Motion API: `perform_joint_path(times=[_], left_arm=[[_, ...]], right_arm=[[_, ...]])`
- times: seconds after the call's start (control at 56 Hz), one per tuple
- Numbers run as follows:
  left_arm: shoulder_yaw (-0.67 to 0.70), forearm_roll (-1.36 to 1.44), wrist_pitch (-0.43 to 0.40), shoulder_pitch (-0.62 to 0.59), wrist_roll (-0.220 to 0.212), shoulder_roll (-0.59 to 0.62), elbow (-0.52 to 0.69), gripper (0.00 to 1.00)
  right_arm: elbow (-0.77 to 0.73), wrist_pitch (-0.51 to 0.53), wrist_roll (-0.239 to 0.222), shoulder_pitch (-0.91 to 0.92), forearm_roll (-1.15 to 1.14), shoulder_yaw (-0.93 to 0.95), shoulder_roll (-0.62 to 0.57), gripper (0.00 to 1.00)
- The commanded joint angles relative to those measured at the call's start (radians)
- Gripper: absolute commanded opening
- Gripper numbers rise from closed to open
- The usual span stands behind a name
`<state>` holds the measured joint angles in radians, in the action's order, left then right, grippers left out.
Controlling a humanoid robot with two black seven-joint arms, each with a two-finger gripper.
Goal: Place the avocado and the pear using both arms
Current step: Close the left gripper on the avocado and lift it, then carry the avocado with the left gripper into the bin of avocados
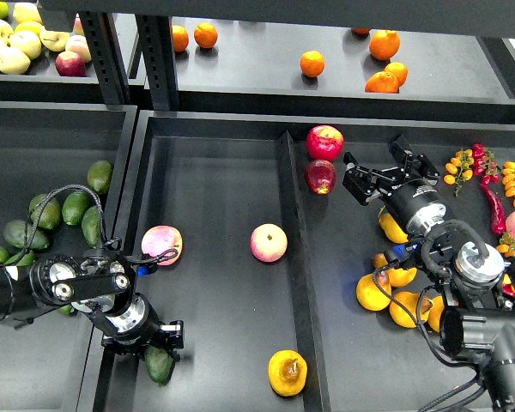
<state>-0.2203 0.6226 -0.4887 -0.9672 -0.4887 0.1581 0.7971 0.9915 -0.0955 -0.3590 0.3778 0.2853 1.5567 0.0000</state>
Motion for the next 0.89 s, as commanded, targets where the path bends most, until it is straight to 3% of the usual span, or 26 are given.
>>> perform_joint_path(times=[0.0, 0.214, 0.465, 0.876], left_arm=[[0.038, -0.046, 0.0, 0.01, 0.0, -0.008, -0.03, 0.12], [0.05, -0.069, 0.0, -0.011, 0.0, -0.008, -0.026, 0.09], [0.164, -0.121, 0.0, -0.091, 0.0, 0.014, -0.056, 0.1], [0.243, -0.215, 0.0, -0.182, 0.0, 0.218, -0.154, 0.11]], right_arm=[[0.004, 0.0, 0.0, 0.0, 0.0, 0.0, 0.0, 1.0], [0.004, -0.001, 0.0, -0.002, 0.0, -0.001, 0.0, 1.0], [0.006, 0.0, 0.0, -0.002, 0.0, -0.003, 0.0, 1.0], [0.026, -0.001, 0.0, -0.022, 0.0, -0.013, 0.0, 1.0]])
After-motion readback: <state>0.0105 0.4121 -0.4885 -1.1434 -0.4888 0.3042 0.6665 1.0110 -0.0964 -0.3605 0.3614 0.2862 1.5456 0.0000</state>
